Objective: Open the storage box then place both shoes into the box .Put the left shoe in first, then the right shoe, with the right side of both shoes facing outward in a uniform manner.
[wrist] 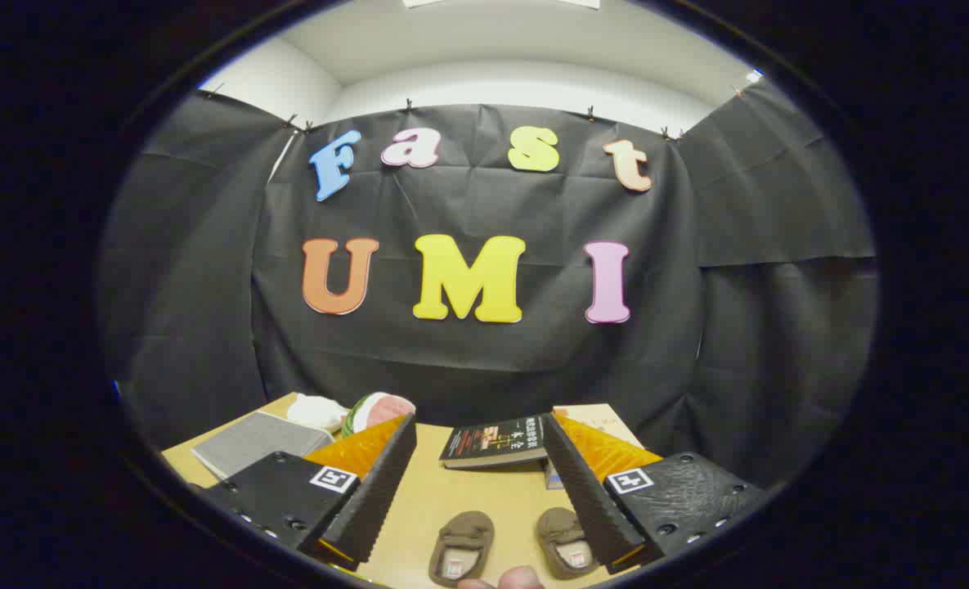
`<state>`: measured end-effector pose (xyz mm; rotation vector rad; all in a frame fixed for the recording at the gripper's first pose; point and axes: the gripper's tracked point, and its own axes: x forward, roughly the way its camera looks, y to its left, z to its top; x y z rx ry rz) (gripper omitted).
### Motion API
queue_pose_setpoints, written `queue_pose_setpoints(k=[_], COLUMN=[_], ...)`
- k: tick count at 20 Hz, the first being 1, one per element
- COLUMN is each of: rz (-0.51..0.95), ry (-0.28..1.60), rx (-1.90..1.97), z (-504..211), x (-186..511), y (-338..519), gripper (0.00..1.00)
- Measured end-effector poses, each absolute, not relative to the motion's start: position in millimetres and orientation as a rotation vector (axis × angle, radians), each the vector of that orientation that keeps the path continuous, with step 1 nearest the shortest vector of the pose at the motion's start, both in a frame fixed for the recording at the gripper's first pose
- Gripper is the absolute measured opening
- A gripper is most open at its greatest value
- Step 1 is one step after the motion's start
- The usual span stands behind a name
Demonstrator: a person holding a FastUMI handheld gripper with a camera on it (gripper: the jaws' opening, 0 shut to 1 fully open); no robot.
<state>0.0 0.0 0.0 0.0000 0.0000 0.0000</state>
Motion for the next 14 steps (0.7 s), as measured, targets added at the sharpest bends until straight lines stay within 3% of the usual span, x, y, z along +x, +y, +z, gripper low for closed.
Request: queue_pose_setpoints(k=[14], rz=[-0.021], ry=[0.021], rx=[0.045], z=[-1.4], x=[5.7], y=[-19.0], gripper=[0.95])
